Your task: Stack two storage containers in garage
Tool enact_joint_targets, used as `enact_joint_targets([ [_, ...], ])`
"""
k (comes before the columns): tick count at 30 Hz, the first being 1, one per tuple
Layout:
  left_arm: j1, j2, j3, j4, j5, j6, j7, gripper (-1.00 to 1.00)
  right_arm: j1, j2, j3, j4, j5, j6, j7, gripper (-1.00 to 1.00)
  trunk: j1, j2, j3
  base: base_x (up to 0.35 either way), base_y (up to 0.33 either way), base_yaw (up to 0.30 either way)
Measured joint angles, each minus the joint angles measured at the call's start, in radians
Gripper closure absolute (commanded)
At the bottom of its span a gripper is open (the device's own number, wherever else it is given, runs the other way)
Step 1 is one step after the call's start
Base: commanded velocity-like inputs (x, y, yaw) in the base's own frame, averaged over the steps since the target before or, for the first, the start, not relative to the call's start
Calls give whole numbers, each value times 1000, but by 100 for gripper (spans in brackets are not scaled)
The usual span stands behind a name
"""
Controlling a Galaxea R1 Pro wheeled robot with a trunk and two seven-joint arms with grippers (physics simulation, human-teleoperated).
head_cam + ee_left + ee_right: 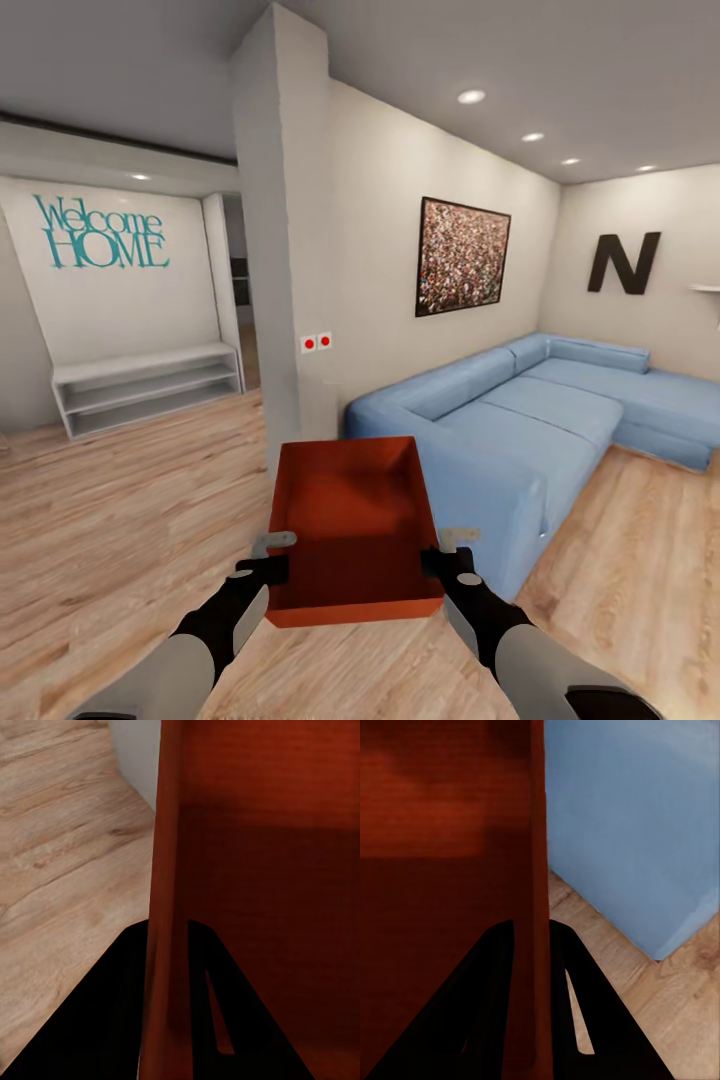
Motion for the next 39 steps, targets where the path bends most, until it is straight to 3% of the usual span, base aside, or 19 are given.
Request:
enact_joint_targets([
  [39,0,2,-3,9,4,1,-1,100,0,2,-2,10,2,0,-3,100,0,0,20,0,0,280],
])
